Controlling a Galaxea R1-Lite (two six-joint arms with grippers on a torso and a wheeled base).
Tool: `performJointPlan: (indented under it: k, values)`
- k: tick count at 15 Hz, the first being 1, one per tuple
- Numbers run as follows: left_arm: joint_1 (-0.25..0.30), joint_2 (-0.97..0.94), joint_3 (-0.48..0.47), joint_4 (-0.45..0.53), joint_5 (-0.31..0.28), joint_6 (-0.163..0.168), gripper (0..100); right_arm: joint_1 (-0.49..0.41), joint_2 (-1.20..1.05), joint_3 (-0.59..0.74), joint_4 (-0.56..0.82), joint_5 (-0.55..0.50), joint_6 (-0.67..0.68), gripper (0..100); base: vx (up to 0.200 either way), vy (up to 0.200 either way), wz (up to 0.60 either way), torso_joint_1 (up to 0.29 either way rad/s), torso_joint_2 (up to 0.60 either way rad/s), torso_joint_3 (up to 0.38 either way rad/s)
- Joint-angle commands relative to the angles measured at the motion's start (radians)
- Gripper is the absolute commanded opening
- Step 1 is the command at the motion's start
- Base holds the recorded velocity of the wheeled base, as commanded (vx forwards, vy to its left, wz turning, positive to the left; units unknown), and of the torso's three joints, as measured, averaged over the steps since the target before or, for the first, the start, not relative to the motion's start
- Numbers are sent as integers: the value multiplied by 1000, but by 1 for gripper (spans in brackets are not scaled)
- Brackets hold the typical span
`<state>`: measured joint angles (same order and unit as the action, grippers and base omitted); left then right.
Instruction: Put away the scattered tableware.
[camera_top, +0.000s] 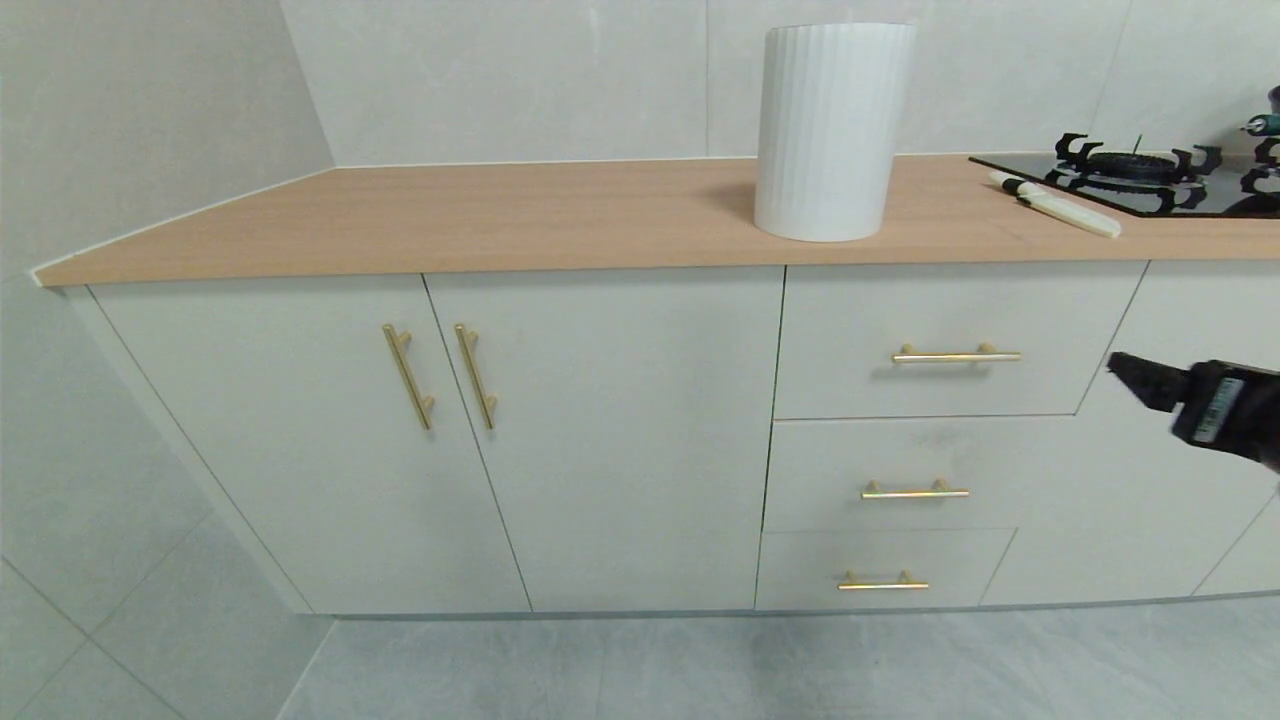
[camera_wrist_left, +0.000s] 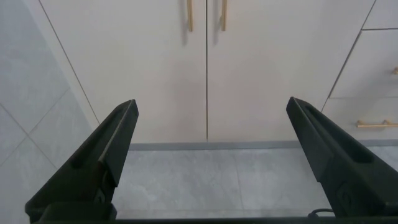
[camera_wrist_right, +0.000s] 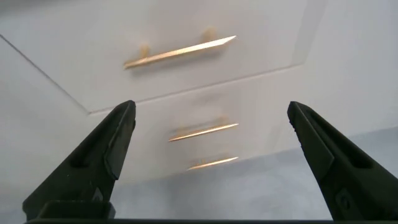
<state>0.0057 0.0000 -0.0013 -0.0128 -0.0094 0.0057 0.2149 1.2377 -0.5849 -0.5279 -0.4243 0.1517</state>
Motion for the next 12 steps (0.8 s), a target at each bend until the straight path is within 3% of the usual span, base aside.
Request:
performJointPlan:
  k: [1, 4, 5, 9, 12]
  values:
    - [0, 0, 0, -1, 0, 0, 100, 6, -376, 143, 28, -153, -156, 100, 0, 0, 0, 0, 0, 0]
    - [0, 0, 0, -1, 0, 0, 100, 6, -555, 227, 35, -254, -242, 100, 0, 0, 0, 0, 0, 0]
    - [0, 0, 0, -1, 0, 0, 100, -9, -712, 257, 117, -297, -317, 100, 0, 0, 0, 0, 0, 0]
    - [0, 0, 0, -1, 0, 0, 100, -118, -1067, 249, 462, -298, -339, 100, 0, 0, 0, 0, 0, 0]
    - [0, 0, 0, 0, 0, 0, 100, -187, -1179, 240, 560, -298, -345, 100, 0, 0, 0, 0, 0, 0]
